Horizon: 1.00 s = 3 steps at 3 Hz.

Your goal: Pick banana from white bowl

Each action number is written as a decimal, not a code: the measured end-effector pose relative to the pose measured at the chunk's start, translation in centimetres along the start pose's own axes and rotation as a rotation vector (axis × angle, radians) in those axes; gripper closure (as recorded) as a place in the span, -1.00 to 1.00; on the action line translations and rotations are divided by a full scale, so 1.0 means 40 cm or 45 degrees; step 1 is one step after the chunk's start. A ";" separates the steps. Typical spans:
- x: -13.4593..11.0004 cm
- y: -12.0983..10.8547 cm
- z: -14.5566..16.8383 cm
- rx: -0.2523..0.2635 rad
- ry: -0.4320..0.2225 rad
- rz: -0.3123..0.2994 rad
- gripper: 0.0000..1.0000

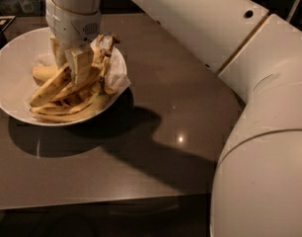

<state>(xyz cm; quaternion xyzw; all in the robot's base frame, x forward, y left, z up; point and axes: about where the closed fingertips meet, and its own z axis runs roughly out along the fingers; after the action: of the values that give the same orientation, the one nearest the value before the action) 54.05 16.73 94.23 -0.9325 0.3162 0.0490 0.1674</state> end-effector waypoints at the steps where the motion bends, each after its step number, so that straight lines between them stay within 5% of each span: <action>1: -0.007 0.005 -0.022 0.028 -0.053 0.005 1.00; 3: -0.049 0.091 -0.118 0.252 -0.106 0.067 1.00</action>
Offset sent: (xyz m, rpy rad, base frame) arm -0.0363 -0.0402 0.0406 0.2540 -0.0205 -0.0540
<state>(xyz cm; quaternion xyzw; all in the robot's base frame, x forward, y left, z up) 50.21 13.53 98.03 -0.8999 0.3367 0.0608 0.2704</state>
